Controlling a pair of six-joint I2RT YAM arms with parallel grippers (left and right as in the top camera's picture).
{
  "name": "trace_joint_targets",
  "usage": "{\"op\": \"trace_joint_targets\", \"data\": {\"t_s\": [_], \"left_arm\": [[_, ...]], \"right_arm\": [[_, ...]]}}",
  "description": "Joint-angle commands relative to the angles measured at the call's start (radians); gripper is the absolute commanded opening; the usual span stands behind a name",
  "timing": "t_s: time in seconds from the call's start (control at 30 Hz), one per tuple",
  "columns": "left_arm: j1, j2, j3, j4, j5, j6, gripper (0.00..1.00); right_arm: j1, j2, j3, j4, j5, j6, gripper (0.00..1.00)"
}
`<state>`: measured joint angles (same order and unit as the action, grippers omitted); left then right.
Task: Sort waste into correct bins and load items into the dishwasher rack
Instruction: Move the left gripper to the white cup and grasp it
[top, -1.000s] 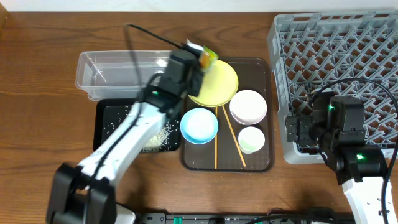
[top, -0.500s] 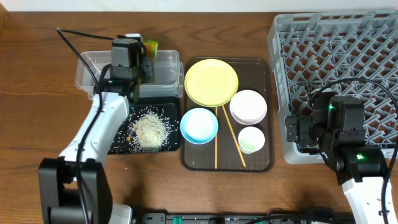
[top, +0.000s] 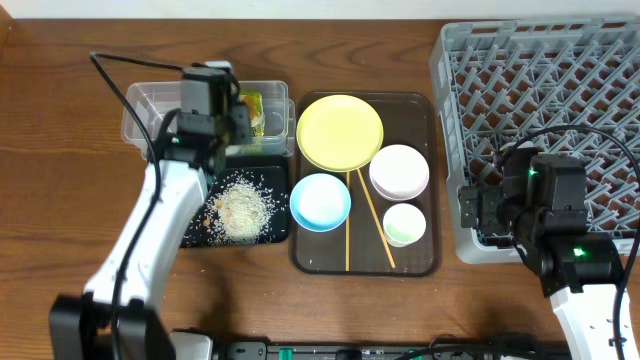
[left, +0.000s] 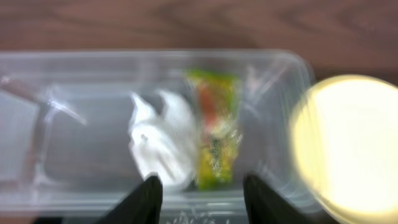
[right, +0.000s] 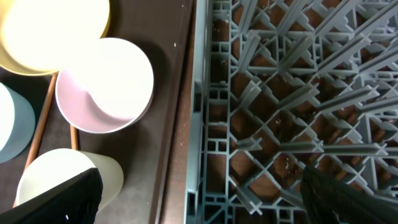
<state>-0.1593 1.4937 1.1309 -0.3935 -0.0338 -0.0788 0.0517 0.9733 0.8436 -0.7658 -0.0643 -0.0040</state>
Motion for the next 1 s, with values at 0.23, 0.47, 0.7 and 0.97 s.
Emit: {"op": "trace_joint_targets", "data": {"t_s": [0.23,0.47,0.7,0.97], "left_arm": [[-0.258,-0.077,-0.003,-0.290,0.094,-0.010,0.80],[-0.373,-0.059,-0.003,-0.220,0.154,-0.121,0.79],[-0.500,0.029,-0.003,-0.151,0.280,-0.216,0.78],[-0.603,0.185,-0.003,-0.104,0.337,-0.355,0.67]], "right_arm": [[0.008,0.000,0.018,0.002,-0.008,0.011,0.99],[0.008,0.000,0.018,0.002,-0.008,0.011,0.99],[0.008,0.000,0.018,0.002,-0.007,0.011,0.99],[0.008,0.000,0.018,0.002,-0.007,0.011,0.99]]}}
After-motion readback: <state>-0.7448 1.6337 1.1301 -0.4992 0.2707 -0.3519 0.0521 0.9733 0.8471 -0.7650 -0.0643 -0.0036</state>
